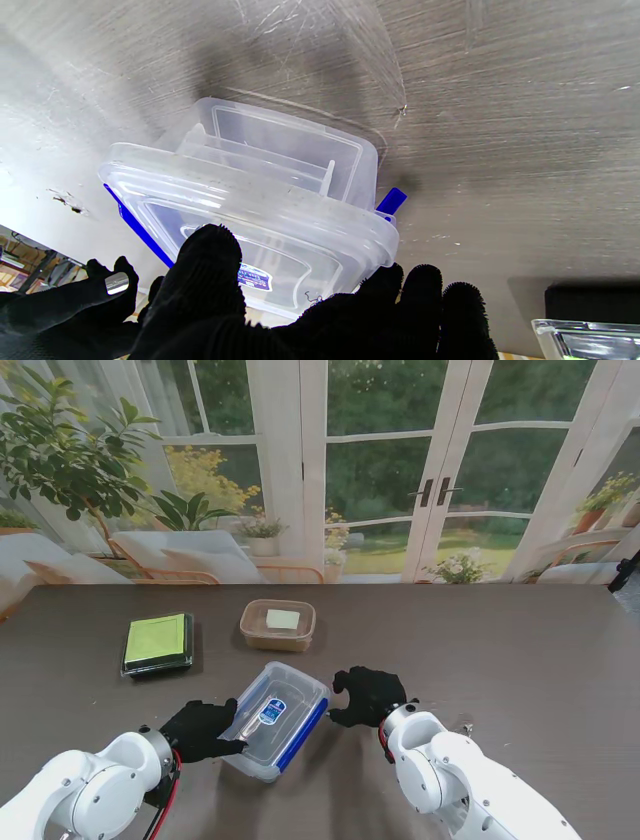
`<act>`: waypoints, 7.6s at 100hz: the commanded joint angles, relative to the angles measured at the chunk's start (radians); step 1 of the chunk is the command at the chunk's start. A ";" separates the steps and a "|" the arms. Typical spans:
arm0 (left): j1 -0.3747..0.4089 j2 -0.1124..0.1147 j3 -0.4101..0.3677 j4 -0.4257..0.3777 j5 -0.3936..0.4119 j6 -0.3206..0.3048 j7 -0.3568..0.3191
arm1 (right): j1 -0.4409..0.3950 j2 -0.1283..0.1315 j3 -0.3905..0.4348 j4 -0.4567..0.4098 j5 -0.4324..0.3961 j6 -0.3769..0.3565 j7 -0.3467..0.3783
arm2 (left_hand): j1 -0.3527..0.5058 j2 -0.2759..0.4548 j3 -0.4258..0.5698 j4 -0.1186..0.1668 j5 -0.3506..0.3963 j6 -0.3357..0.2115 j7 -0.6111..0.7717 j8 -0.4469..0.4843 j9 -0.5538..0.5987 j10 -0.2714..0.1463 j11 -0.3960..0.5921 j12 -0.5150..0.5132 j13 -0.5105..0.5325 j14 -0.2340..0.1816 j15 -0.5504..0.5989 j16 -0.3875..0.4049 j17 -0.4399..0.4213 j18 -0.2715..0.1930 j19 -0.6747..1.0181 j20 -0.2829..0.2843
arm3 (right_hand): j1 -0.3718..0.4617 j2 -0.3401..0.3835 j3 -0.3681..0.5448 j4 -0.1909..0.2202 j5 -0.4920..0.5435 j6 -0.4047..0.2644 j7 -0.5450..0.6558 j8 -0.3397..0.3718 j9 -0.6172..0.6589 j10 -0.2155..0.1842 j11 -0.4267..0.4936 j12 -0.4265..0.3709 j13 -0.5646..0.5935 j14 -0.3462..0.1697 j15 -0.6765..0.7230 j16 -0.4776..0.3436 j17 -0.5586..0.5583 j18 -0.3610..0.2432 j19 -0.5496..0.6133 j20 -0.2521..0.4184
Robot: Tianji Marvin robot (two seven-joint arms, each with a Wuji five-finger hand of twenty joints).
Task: Pair container bodies with their lids
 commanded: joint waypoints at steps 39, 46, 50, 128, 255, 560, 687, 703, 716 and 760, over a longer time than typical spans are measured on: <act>0.003 -0.007 0.044 -0.011 -0.073 0.006 -0.026 | -0.003 0.000 0.001 -0.005 0.012 0.013 0.029 | -0.006 0.030 -0.014 0.006 0.057 -0.267 0.068 0.035 0.023 -0.110 -0.001 0.016 0.006 0.013 0.004 0.014 -0.008 0.008 -0.001 0.022 | -0.028 0.020 -0.022 0.027 0.043 0.021 0.025 0.014 0.039 0.027 0.012 0.021 0.045 0.010 0.023 0.012 -0.365 0.008 0.057 0.009; -0.004 -0.005 0.053 -0.015 -0.085 0.010 -0.036 | -0.005 0.000 0.004 -0.007 0.014 0.015 0.029 | -0.007 0.032 -0.015 0.006 0.058 -0.264 0.068 0.036 0.023 -0.107 -0.001 0.016 0.007 0.015 0.004 0.014 -0.007 0.008 0.000 0.022 | -0.030 0.020 -0.021 0.027 0.081 0.027 0.036 0.017 0.055 0.031 0.012 0.021 0.059 0.009 0.026 0.012 -0.354 0.012 0.063 0.010; -0.008 -0.004 0.059 -0.017 -0.090 0.013 -0.043 | -0.006 -0.001 0.005 -0.007 0.012 0.017 0.029 | -0.007 0.033 -0.015 0.006 0.060 -0.264 0.068 0.037 0.025 -0.107 -0.001 0.016 0.008 0.015 0.005 0.015 -0.006 0.008 0.000 0.023 | -0.032 0.019 -0.021 0.027 0.100 0.032 0.043 0.020 0.065 0.031 0.012 0.021 0.069 0.009 0.028 0.013 -0.345 0.014 0.067 0.010; -0.084 0.002 0.118 0.000 -0.130 0.007 -0.066 | -0.004 0.004 -0.006 -0.032 0.040 0.070 0.091 | 0.007 0.044 -0.014 0.006 0.080 -0.250 0.073 0.045 0.040 -0.101 0.002 0.017 0.019 0.023 0.008 0.017 0.003 0.016 0.003 0.026 | -0.051 0.053 -0.021 0.035 0.229 0.031 -0.011 0.011 0.222 0.025 0.032 0.071 0.183 0.007 0.076 0.038 -0.268 0.036 0.107 -0.008; -0.346 -0.016 0.358 0.182 -0.334 -0.017 0.020 | 0.153 0.003 -0.078 0.121 0.170 -0.102 0.141 | 0.050 0.063 -0.015 0.004 0.113 -0.244 0.080 0.047 0.073 -0.094 0.007 0.021 0.030 0.011 0.010 0.018 0.006 0.017 0.004 0.030 | -0.025 0.077 0.033 0.031 0.041 -0.028 -0.047 -0.011 0.158 -0.002 0.041 0.085 0.134 -0.021 0.095 0.053 -0.319 0.011 0.089 -0.006; -0.400 -0.036 0.307 0.511 -0.501 0.045 0.032 | 0.027 0.037 -0.026 -0.015 -0.023 -0.186 0.172 | -0.163 0.040 -0.021 -0.007 0.277 -0.442 0.159 0.074 -0.064 -0.103 0.005 0.081 -0.077 -0.027 -0.023 0.062 -0.094 -0.044 -0.005 0.085 | -0.053 0.123 -0.150 0.050 -0.220 -0.117 -0.286 -0.071 -0.264 -0.060 -0.335 -0.274 -0.359 -0.018 -0.644 -0.267 -0.706 -0.059 -0.357 -0.086; -0.221 -0.111 0.155 0.418 -0.817 0.049 0.228 | 0.034 0.039 -0.055 -0.011 -0.001 -0.170 0.195 | -0.042 0.026 -0.020 -0.009 0.493 -0.359 0.254 0.233 0.079 -0.056 0.024 0.096 0.007 0.046 -0.009 0.082 -0.061 0.006 -0.002 0.084 | -0.047 0.136 -0.157 0.051 -0.229 -0.112 -0.281 -0.071 -0.284 -0.053 -0.335 -0.275 -0.367 -0.023 -0.637 -0.265 -0.707 -0.066 -0.353 -0.079; -0.201 -0.118 0.140 0.398 -0.856 0.059 0.242 | 0.037 0.039 -0.059 -0.009 0.002 -0.169 0.196 | -0.040 0.026 -0.021 -0.009 0.487 -0.345 0.249 0.237 0.080 -0.048 0.023 0.096 0.009 0.054 -0.010 0.082 -0.061 0.010 -0.002 0.083 | -0.047 0.138 -0.159 0.051 -0.230 -0.110 -0.281 -0.071 -0.288 -0.052 -0.335 -0.275 -0.366 -0.024 -0.636 -0.265 -0.707 -0.067 -0.353 -0.079; -0.190 -0.124 0.132 0.389 -0.882 0.067 0.257 | 0.038 0.039 -0.062 -0.008 0.004 -0.168 0.197 | -0.037 0.025 -0.021 -0.009 0.485 -0.336 0.247 0.239 0.082 -0.043 0.023 0.096 0.012 0.059 -0.009 0.083 -0.059 0.014 -0.002 0.084 | -0.047 0.139 -0.160 0.052 -0.231 -0.109 -0.281 -0.070 -0.291 -0.051 -0.334 -0.275 -0.367 -0.022 -0.636 -0.265 -0.708 -0.066 -0.352 -0.079; -0.187 -0.117 0.148 0.366 -0.765 0.119 0.279 | 0.041 0.040 -0.068 -0.004 0.008 -0.166 0.200 | -0.033 0.033 -0.020 -0.004 0.335 -0.140 0.173 0.223 0.112 -0.022 0.034 0.105 0.047 0.088 0.007 0.096 -0.027 0.042 0.013 0.092 | -0.045 0.141 -0.161 0.052 -0.233 -0.110 -0.280 -0.069 -0.292 -0.049 -0.333 -0.276 -0.368 -0.024 -0.635 -0.265 -0.708 -0.067 -0.352 -0.078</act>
